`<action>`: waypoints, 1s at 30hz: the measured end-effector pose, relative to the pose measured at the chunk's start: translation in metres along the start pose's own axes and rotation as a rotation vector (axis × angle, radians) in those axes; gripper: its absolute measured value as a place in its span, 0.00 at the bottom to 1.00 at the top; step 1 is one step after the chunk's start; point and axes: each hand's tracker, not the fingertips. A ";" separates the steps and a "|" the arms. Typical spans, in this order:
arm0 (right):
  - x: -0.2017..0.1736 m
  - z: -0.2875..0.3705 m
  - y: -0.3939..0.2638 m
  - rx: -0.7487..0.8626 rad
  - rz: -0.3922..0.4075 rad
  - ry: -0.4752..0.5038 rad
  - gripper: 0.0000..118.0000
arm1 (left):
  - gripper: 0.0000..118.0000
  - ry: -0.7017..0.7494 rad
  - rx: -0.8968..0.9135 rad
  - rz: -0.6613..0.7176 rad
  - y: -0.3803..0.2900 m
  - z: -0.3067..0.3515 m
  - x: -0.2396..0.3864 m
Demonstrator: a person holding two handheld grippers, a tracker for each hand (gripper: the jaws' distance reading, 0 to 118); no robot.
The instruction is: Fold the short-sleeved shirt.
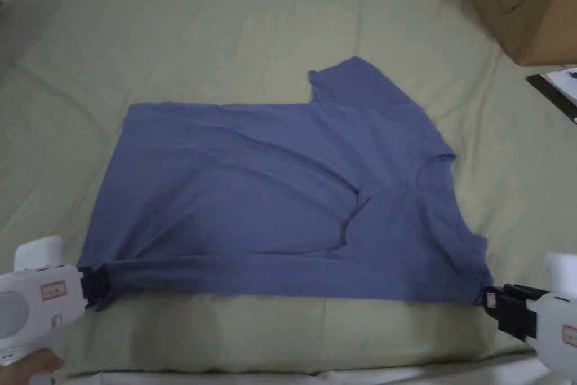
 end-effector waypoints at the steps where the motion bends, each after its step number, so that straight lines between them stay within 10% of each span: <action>1: 0.000 -0.002 -0.001 -0.005 0.005 0.002 0.03 | 0.02 0.012 0.002 -0.007 -0.001 0.002 0.002; 4: -0.001 -0.013 -0.001 -0.069 0.051 -0.041 0.70 | 0.02 0.020 0.009 -0.002 0.001 0.008 0.000; 7: -0.003 -0.022 0.003 -0.065 0.102 -0.059 0.80 | 0.02 0.026 0.026 0.008 0.005 0.018 -0.003; 15: 0.005 -0.047 0.029 0.005 0.142 -0.087 0.75 | 0.02 0.035 0.021 -0.010 0.007 0.020 -0.001; 19: 0.009 -0.056 0.029 -0.010 0.153 -0.060 0.06 | 0.02 0.039 0.014 -0.016 0.007 0.020 0.000; 30: 0.016 -0.038 0.043 0.003 0.043 0.046 0.02 | 0.02 0.028 0.024 -0.024 0.018 0.032 -0.002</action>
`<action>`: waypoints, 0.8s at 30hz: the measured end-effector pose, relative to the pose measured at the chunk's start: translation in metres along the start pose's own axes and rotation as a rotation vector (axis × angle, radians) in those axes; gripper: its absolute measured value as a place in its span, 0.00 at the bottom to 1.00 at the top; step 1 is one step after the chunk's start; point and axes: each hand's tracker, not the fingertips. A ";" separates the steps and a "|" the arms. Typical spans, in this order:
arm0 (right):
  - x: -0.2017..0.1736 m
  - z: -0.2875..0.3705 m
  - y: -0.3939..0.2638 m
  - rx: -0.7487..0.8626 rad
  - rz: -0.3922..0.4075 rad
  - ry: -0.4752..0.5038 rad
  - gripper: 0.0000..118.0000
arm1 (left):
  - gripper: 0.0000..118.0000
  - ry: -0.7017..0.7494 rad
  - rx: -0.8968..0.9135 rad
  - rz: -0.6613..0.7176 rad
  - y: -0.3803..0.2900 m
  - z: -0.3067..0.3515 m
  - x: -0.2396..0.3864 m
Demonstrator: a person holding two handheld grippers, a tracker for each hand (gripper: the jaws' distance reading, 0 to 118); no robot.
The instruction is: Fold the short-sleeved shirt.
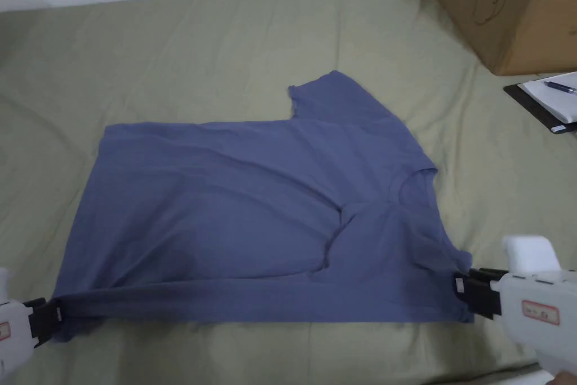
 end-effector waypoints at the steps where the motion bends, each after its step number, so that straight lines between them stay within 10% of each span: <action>1: 0.000 0.004 0.008 0.026 -0.004 0.011 0.02 | 0.02 -0.002 0.008 -0.009 0.004 0.002 0.001; 18: 0.014 -0.108 0.148 0.015 -0.057 -0.103 0.02 | 0.03 0.065 -0.059 -0.183 0.147 -0.105 0.043; 21: 0.019 -0.124 0.144 -0.005 -0.054 -0.137 0.06 | 0.45 0.097 -0.063 -0.212 0.145 -0.119 0.045; 23: 0.018 -0.124 0.143 -0.017 -0.049 -0.154 0.48 | 0.87 0.120 -0.067 -0.203 0.143 -0.118 0.041; 24: 0.019 -0.121 0.143 -0.022 -0.045 -0.170 0.66 | 0.90 0.117 -0.068 -0.189 0.142 -0.115 0.038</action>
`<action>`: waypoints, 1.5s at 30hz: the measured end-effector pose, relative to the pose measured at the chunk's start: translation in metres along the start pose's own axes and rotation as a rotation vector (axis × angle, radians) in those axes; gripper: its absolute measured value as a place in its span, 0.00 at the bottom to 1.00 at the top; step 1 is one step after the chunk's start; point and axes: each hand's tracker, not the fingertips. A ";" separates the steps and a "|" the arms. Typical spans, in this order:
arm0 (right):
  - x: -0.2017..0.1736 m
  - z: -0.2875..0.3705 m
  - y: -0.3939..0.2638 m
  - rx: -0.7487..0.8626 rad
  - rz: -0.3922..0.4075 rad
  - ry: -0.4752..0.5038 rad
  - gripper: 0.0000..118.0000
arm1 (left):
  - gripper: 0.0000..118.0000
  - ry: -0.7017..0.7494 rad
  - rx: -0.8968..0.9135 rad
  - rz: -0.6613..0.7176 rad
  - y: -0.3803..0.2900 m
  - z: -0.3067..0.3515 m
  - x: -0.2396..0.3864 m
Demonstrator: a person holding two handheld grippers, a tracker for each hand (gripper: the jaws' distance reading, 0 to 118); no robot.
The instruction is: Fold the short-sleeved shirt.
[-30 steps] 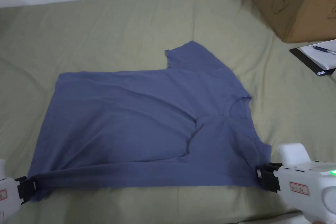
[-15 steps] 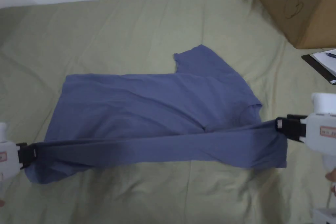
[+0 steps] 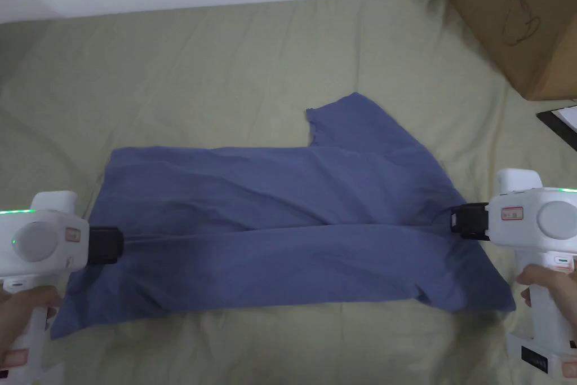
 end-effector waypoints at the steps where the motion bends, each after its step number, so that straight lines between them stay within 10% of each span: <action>1: 0.001 0.006 -0.002 0.010 0.006 0.009 0.74 | 0.90 -0.019 0.020 0.030 -0.004 0.008 -0.004; 4: 0.000 0.036 -0.006 0.067 0.040 0.038 0.71 | 0.90 -0.070 0.061 0.084 -0.017 0.036 -0.016; 7: -0.005 0.073 -0.022 0.128 0.080 0.078 0.31 | 0.87 -0.094 0.119 0.112 -0.042 0.068 -0.024; 8: -0.006 0.083 -0.028 0.135 0.076 0.091 0.11 | 0.69 -0.106 0.126 0.120 -0.051 0.077 -0.025; 11: -0.013 0.106 -0.054 0.142 0.073 0.104 0.00 | 0.00 -0.103 0.143 0.148 -0.083 0.098 -0.026; 21: -0.022 0.110 -0.113 0.058 0.007 0.138 0.00 | 0.03 -0.148 0.118 0.266 -0.130 0.082 -0.043; 22: -0.022 0.110 -0.115 0.054 0.008 0.137 0.00 | 0.15 -0.174 0.122 0.293 -0.129 0.079 -0.046; 24: -0.024 0.108 -0.118 0.041 0.003 0.138 0.00 | 0.74 -0.203 0.075 0.329 -0.118 0.066 -0.047; 26: -0.025 0.107 -0.120 0.033 0.004 0.143 0.00 | 0.90 -0.189 0.048 0.323 -0.111 0.049 -0.045; 29: -0.025 0.107 -0.121 0.022 0.003 0.137 0.00 | 0.87 -0.144 0.027 0.294 -0.101 0.029 -0.038; 31: -0.023 0.106 -0.123 0.016 -0.012 0.141 0.00 | 0.48 -0.143 -0.020 0.298 -0.097 0.015 -0.030; 36: -0.016 0.098 -0.126 0.005 -0.050 0.146 0.00 | 0.08 -0.073 -0.012 0.217 -0.094 0.023 -0.011; 41: -0.005 0.085 -0.114 -0.004 -0.085 0.111 0.70 | 0.06 -0.164 -0.033 0.277 -0.084 0.030 -0.022; 45: 0.007 0.072 -0.100 0.015 -0.111 0.106 0.72 | 0.06 -0.150 -0.026 0.192 -0.080 0.038 -0.017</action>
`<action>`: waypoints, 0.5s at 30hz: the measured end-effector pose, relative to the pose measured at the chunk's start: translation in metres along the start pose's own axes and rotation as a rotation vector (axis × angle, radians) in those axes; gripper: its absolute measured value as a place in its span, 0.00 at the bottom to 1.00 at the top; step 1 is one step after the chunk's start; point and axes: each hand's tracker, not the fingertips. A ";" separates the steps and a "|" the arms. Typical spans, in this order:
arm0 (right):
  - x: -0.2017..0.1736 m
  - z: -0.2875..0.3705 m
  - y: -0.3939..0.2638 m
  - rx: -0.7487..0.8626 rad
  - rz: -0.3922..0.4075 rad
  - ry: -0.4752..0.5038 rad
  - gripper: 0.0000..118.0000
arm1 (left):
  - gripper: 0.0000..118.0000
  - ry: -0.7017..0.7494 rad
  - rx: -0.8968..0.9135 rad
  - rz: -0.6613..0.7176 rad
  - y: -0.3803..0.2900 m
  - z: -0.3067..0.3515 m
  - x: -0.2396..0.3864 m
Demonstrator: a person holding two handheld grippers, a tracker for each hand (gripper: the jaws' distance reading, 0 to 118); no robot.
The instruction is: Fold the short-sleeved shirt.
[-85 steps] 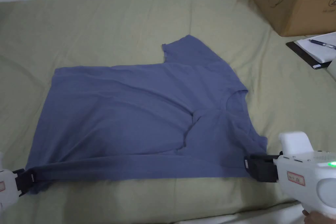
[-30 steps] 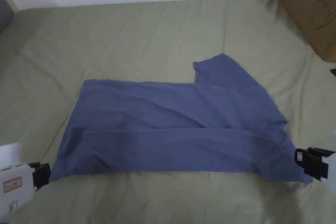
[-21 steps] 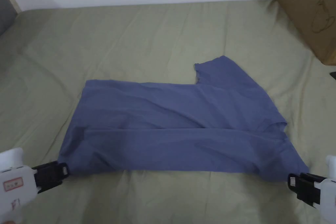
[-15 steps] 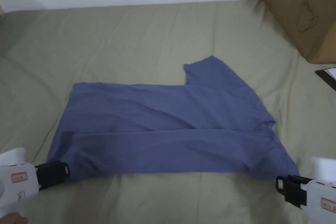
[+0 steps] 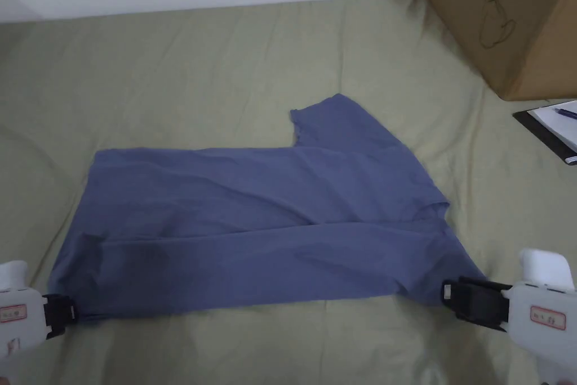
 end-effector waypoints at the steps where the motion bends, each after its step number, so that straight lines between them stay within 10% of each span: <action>1: 0.002 -0.008 0.003 -0.002 -0.006 -0.009 0.72 | 0.06 0.002 0.001 -0.007 0.001 0.001 0.000; 4: 0.003 -0.032 0.007 -0.083 -0.092 -0.002 0.64 | 0.06 -0.001 -0.004 -0.007 0.004 0.000 -0.001; 6: -0.007 -0.041 0.004 -0.085 -0.103 0.128 0.06 | 0.06 -0.005 -0.002 -0.007 0.004 0.001 -0.001; 15: -0.011 -0.013 0.010 -0.070 -0.003 0.031 0.07 | 0.06 -0.008 0.004 -0.059 0.009 0.016 -0.006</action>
